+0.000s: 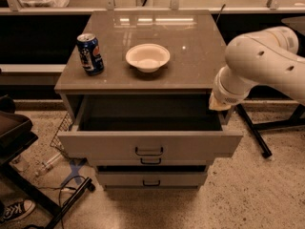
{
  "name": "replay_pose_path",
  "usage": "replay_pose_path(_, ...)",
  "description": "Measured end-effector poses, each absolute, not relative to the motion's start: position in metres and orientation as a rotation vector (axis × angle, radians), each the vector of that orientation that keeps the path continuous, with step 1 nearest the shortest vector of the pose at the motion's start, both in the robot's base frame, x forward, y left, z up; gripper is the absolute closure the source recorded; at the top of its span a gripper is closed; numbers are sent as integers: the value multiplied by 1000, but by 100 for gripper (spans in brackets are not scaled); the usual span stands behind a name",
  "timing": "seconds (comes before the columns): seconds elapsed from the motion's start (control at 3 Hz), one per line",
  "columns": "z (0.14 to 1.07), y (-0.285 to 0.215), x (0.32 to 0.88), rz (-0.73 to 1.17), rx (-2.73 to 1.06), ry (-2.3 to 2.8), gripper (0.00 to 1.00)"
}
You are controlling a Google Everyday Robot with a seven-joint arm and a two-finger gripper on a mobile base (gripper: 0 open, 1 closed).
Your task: Open top drawer
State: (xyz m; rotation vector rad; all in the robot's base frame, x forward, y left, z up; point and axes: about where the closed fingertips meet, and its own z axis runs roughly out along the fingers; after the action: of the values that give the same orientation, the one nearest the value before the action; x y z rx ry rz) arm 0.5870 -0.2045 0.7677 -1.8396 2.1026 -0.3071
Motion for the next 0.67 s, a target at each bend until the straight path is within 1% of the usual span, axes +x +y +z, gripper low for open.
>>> replay_pose_path(0.33, 748, -207, 589, -238, -1804, 2075, 100)
replay_pose_path(0.67, 703, -184, 601, -95, -1833, 2007, 100)
